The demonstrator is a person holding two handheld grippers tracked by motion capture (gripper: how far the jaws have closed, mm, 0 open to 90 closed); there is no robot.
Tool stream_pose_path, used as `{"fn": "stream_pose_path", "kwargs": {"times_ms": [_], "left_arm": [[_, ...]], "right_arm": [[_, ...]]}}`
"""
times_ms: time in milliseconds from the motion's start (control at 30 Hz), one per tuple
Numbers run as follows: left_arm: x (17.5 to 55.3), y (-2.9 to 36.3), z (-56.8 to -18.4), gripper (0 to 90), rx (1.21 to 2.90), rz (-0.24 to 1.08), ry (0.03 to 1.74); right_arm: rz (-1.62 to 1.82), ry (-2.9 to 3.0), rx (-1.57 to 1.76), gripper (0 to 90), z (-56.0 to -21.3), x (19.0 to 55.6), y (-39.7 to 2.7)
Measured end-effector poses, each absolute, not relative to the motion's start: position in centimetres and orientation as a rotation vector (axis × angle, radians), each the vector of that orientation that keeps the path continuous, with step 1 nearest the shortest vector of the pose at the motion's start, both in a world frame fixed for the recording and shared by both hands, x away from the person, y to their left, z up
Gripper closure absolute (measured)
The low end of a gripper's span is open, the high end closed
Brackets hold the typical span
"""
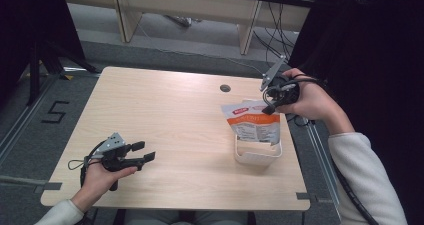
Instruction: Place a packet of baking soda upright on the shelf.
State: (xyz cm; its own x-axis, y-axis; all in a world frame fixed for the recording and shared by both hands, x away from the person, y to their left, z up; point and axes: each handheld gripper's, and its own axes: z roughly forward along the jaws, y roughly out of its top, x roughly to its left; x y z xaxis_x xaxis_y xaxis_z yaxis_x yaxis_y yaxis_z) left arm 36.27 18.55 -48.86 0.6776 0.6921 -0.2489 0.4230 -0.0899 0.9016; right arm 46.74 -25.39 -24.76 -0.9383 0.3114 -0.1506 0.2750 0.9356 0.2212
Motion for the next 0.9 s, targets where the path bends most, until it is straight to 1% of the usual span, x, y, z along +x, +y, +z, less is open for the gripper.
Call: {"fn": "stream_pose_path", "kwargs": {"times_ms": [467, 900], "left_arm": [[36.31, 18.58, -48.87, 35.1, 1.714, 0.288, 0.913], [36.32, 18.58, -48.87, 35.1, 1.712, 0.290, 0.913]], "right_arm": [[0.274, 2.942, 0.424, 90.0, -24.81, 46.48, -26.07], [0.220, 2.935, 0.415, 90.0, -25.60, 46.64, -26.20]]}}
